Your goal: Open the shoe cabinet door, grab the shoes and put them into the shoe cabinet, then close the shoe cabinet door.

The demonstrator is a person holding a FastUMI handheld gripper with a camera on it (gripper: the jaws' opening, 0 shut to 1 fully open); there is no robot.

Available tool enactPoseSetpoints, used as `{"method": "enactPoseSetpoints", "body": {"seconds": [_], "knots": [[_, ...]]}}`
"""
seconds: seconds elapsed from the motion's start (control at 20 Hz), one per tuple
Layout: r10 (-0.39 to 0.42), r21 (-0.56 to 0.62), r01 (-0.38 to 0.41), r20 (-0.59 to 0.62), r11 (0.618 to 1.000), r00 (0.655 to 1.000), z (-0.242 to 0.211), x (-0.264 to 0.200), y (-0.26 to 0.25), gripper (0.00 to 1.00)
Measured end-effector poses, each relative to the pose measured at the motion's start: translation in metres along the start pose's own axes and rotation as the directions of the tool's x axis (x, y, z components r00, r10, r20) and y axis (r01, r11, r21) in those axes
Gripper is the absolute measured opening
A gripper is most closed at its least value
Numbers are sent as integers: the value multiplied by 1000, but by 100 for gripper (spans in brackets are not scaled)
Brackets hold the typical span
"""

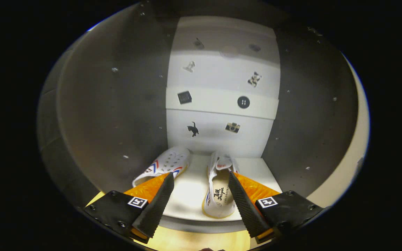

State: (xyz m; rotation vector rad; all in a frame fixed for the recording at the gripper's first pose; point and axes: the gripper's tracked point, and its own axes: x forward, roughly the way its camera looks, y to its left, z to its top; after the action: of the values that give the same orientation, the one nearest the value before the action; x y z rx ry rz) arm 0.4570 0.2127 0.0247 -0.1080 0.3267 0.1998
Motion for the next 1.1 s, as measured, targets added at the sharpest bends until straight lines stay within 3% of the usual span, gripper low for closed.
{"method": "enactPoseSetpoints", "body": {"seconds": [0.3,0.6,0.9,1.1], "knots": [[26,-23,-23,179,999,984,17,-121,18,98],[60,-2,-63,296,998,953,-3,-253,23,97],[165,-36,-163,350,986,922,-44,-357,11,97],[145,7,-153,282,988,948,-78,-398,-36,97]]}}
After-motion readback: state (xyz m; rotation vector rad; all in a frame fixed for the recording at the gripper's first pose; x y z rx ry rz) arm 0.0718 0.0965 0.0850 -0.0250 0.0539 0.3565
